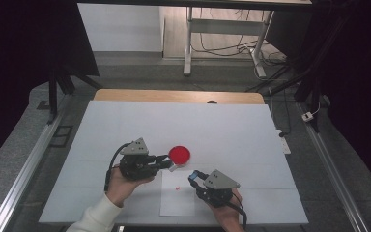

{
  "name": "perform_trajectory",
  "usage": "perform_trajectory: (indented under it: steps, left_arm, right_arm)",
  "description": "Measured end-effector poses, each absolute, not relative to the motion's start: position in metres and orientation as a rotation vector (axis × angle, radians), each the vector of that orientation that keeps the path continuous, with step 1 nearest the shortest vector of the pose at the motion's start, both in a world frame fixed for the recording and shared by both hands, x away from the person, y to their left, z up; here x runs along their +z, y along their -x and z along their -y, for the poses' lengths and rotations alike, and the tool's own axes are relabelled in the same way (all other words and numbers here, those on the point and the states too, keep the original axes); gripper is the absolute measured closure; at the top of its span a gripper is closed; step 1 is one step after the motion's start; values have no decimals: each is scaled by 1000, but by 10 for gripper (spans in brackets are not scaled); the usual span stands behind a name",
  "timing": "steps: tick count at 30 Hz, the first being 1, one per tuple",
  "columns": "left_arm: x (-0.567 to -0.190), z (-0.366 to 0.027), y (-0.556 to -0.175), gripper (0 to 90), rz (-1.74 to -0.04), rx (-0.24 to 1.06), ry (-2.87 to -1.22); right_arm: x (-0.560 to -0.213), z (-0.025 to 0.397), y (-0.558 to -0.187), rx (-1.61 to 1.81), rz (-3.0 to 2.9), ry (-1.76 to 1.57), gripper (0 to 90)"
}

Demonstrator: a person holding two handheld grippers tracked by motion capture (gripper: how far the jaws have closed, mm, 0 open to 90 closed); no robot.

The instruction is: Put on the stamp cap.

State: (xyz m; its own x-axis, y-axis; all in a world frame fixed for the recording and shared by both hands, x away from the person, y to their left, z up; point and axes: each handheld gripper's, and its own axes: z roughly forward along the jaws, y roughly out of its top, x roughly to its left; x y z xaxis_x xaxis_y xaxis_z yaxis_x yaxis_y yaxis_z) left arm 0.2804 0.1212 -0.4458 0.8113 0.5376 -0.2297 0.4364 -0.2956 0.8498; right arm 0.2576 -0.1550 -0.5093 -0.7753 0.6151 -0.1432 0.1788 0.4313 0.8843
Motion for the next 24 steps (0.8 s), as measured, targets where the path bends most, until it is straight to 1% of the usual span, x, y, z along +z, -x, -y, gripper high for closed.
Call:
perform_trajectory:
  steps: [24]
  left_arm:
    - [-448,-117,-280,756,-740,130,-1928]
  right_arm:
    - [-511,119,-259,1307,-2229,-628,653]
